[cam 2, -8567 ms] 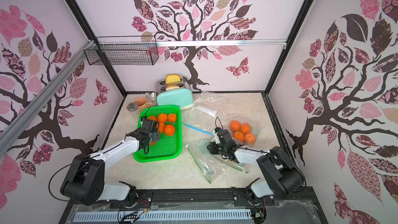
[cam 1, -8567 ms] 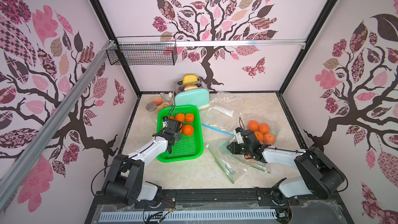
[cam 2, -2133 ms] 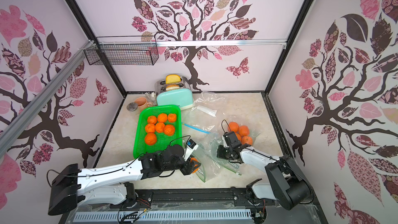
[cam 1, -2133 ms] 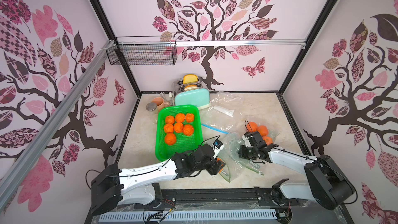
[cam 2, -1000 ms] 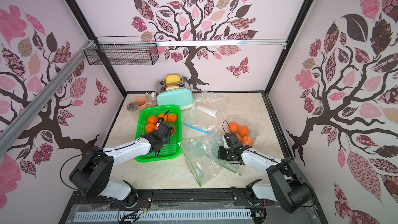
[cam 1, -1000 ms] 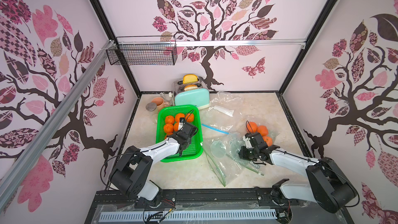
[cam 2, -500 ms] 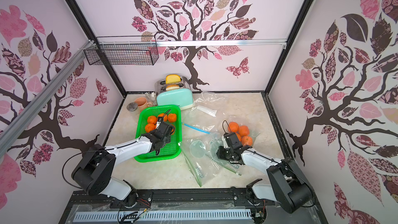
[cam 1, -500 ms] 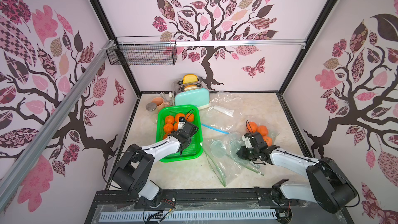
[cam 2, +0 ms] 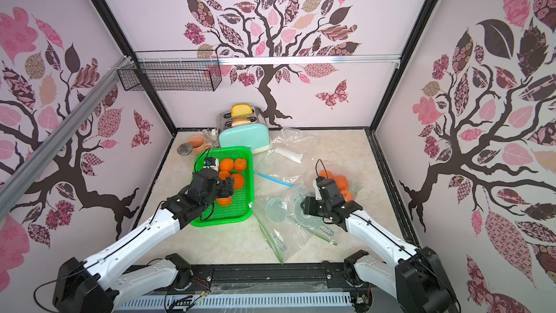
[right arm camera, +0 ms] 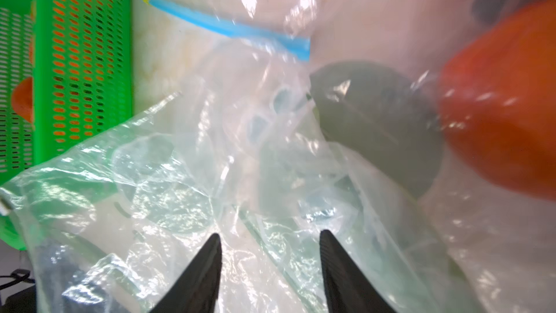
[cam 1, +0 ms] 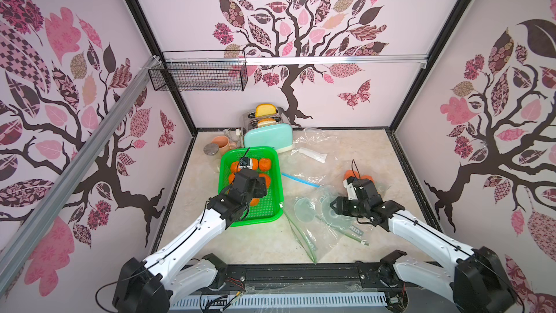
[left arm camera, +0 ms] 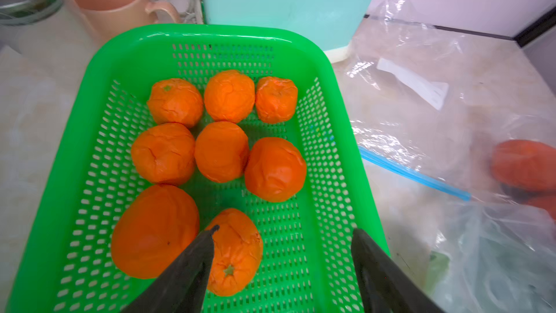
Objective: Open the zip-top bag and take out the orange
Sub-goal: Place the orange in the basket, then pick up the zipper food storage bag.
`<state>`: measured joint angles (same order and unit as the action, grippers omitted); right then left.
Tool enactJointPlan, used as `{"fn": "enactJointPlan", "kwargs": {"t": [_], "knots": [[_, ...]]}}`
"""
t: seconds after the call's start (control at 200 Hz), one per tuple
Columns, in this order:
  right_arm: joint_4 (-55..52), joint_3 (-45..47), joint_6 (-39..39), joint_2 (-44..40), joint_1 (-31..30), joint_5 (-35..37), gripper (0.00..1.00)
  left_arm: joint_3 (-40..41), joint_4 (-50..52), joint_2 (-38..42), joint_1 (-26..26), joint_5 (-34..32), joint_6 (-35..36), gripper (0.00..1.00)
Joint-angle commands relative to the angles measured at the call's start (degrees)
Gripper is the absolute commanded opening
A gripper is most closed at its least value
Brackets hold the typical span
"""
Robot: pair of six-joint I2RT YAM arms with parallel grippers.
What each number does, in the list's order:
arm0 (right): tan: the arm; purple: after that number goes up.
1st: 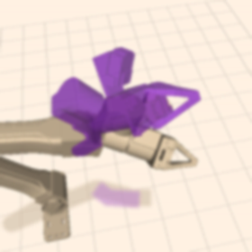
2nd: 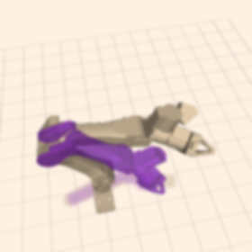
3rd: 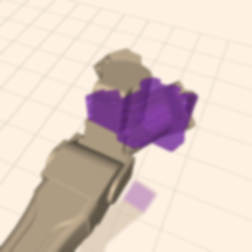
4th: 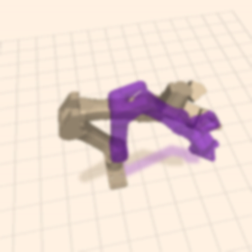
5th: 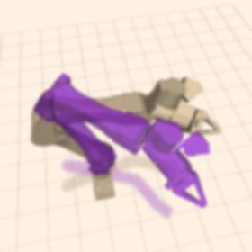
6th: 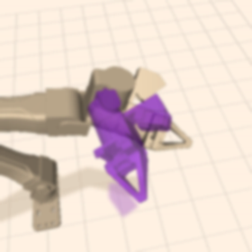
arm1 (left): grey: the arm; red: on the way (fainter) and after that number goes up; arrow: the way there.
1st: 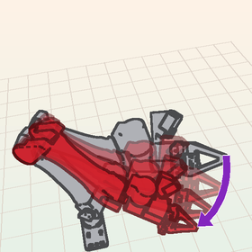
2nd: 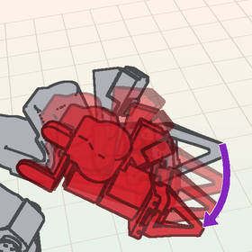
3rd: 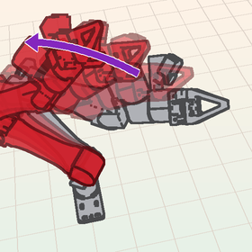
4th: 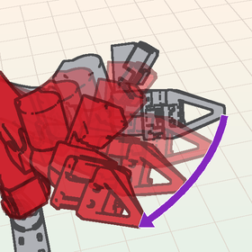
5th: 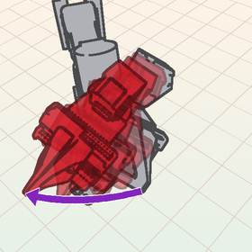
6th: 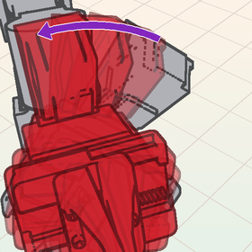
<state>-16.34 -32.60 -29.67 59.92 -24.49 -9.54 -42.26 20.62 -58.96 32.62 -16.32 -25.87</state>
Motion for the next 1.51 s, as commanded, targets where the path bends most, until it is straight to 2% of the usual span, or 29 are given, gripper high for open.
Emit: {"fn": "enactJointPlan", "kwargs": {"t": [0.0,0.125,0.185,0.3,0.47,0.55,0.615,0.72,0.83,0.91,1.015,1.135,1.35,1.501], "knots": [[-7.15,-3.21,0.48,-3.45,0.49,12.77,0.61,4.19,0.45,2.73,0.03,9.19,-1.53,0.74],[-8.72,-2.26,-0.78,-6.66,0.63,23.58,0.67,6.34,0.57,5.50,0.57,10.72,-2.08,0.74],[-9.15,-1.58,-1.39,-7.01,0.71,26.20,0.69,6.80,0.48,6.11,1.16,10.22,-2.00,0.74],[-9.15,-1.33,-1.92,-3.49,0.70,23.22,0.71,6.84,0.30,5.92,2.33,9.57,-1.40,0.74],[-6.57,0.76,-2.55,4.02,0.68,12.81,0.69,6.92,0.59,5.38,3.72,9.16,-1.02,0.73],[-4.58,2.04,-2.51,6.46,0.67,9.01,0.63,7.09,0.71,5.88,4.44,8.74,-1.03,0.73],[-3.93,2.12,-2.48,7.77,0.63,8.65,0.54,7.34,0.50,6.38,4.82,8.42,-1.03,0.73],[-4.28,0.03,-1.67,8.63,0.61,8.47,0.27,7.45,0.55,6.70,5.13,8.26,-1.20,0.73],[-4.06,-4.00,-0.77,7.75,0.71,9.25,0.08,7.37,1.00,6.70,5.59,7.88,-1.11,0.73],[-3.99,-8.31,-0.52,7.81,0.76,12.48,0.01,7.49,1.09,7.08,5.80,7.53,-1.11,0.73],[-2.18,-14.86,0.16,9.90,1.01,16.70,0.00,7.58,1.17,7.79,5.89,6.95,-1.03,0.73],[-1.62,-24.93,1.76,16.92,2.62,20.20,0.00,8.05,1.09,8.45,6.12,6.31,-1.03,0.73],[0.41,-41.77,-1.31,32.54,10.89,13.97,0.00,8.07,1.40,8.66,6.44,5.46,-0.76,0.73],[0.49,-51.43,-1.93,42.68,12.27,12.16,0.02,8.25,1.35,9.28,6.52,5.39,-0.68,0.73]]}}
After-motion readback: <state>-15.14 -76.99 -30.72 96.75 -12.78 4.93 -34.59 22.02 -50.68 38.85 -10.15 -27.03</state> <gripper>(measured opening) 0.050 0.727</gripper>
